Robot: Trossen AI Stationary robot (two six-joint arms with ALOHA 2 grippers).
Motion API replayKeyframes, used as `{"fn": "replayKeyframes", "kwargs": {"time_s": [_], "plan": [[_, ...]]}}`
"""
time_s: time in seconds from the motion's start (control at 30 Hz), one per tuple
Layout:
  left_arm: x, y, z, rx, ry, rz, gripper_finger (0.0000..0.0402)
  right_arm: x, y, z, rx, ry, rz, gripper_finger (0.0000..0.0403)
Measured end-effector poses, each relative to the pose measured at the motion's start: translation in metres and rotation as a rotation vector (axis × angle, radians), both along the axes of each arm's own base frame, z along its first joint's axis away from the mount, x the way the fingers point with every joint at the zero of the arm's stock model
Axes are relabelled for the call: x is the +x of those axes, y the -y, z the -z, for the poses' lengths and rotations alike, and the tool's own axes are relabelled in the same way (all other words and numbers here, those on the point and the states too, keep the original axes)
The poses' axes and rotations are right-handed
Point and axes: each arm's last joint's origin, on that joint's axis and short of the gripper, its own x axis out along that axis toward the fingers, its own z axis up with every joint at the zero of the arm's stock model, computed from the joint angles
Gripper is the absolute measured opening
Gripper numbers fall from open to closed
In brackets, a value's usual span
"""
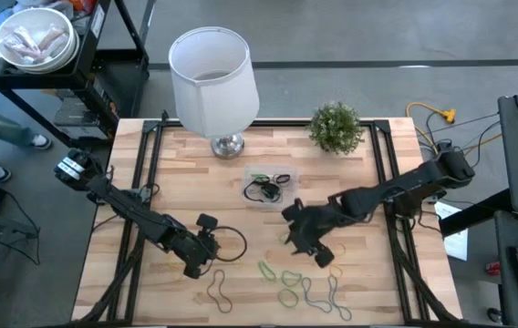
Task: Pick and place rubber bands into bin
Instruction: Put the yellow rubber band into the transparent bin
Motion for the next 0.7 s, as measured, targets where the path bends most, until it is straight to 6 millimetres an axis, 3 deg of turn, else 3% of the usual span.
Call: {"fn": "replayKeyframes", "kwargs": {"time_s": [0.2, 0.3, 0.47, 0.7], "plan": [[0.006, 0.004, 0.001, 0.002, 0.034, 0.057, 0.0105, -0.008, -0.021, -0.001, -0.009, 0.011, -0.083, 0.0148], [0.013, 0.009, 0.012, 0.008, 0.003, 0.113, 0.0105, -0.011, -0.027, -0.001, -0.011, 0.012, -0.104, 0.0148], [0.02, 0.012, 0.029, 0.082, -0.111, 0.124, 0.0105, -0.013, -0.032, -0.001, -0.013, 0.012, -0.121, 0.0146], [0.025, 0.004, 0.03, 0.082, -0.127, 0.083, 0.0105, -0.013, -0.032, -0.001, -0.01, 0.01, -0.118, 0.0138]]}}
